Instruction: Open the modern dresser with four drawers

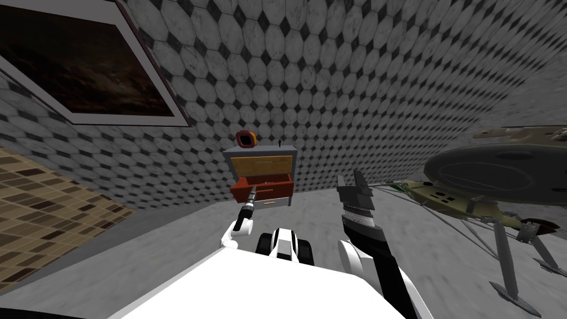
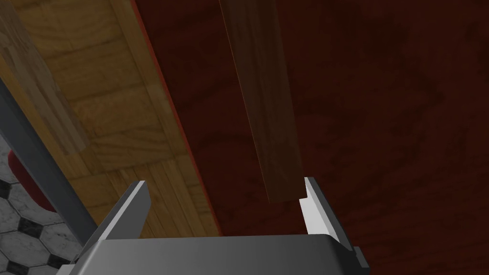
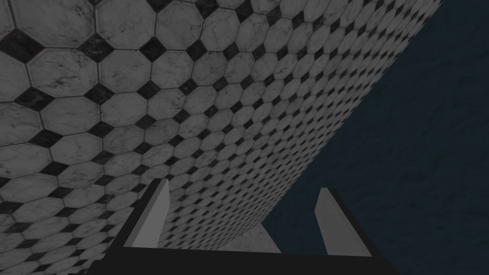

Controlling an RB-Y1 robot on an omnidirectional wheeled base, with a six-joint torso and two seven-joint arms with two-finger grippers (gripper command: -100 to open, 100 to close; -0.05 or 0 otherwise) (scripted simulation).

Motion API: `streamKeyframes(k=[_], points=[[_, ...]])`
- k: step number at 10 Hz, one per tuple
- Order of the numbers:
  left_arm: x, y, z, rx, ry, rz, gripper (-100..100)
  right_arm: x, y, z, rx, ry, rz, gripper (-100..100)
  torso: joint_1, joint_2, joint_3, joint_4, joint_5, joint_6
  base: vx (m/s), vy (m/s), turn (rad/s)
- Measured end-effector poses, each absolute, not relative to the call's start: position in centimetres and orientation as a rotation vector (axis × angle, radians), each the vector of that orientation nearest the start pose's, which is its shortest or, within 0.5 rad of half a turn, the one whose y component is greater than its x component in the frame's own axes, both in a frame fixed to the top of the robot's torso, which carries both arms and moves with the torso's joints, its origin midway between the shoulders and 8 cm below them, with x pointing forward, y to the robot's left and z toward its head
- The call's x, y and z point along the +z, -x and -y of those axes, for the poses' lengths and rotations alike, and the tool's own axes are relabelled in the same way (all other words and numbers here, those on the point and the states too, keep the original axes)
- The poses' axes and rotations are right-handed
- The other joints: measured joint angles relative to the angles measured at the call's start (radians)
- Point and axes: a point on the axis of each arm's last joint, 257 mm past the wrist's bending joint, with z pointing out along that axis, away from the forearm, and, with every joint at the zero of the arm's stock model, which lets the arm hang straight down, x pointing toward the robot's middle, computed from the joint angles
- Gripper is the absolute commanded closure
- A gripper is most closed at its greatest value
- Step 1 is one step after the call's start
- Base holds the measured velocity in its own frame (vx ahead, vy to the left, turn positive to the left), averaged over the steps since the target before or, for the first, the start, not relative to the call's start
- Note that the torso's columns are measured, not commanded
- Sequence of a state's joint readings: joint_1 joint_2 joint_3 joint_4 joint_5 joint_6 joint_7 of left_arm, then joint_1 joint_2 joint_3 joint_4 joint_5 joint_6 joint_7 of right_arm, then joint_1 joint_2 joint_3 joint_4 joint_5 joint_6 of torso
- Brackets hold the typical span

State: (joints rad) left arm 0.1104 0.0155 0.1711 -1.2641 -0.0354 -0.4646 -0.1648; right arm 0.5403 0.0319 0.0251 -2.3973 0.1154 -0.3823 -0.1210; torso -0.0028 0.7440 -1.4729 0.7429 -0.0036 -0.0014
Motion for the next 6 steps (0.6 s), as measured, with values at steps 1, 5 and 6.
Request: streamKeyframes(k=[1,5,6], points=[[-31.41,-47.09,-32.82,-0.911,1.101,-1.149,0,4.08,-33.94,26.75,1.334,-0.694,-0.641,0,0.001,-0.002,-0.001,-0.001,0.001,0.0,0.0,0.0,0.0],[-31.93,-46.89,-32.81,-0.907,1.111,-1.158,0,4.08,-33.94,26.75,1.333,-0.694,-0.641,0,0.002,-0.005,-0.003,-0.004,0.003,0.001,0.0,0.0,0.0],[-31.96,-46.88,-32.81,-0.907,1.111,-1.158,0,4.08,-33.94,26.75,1.333,-0.694,-0.641,0,0.002,-0.005,-0.003,-0.004,0.003,0.001,0.0,0.0,0.0]])
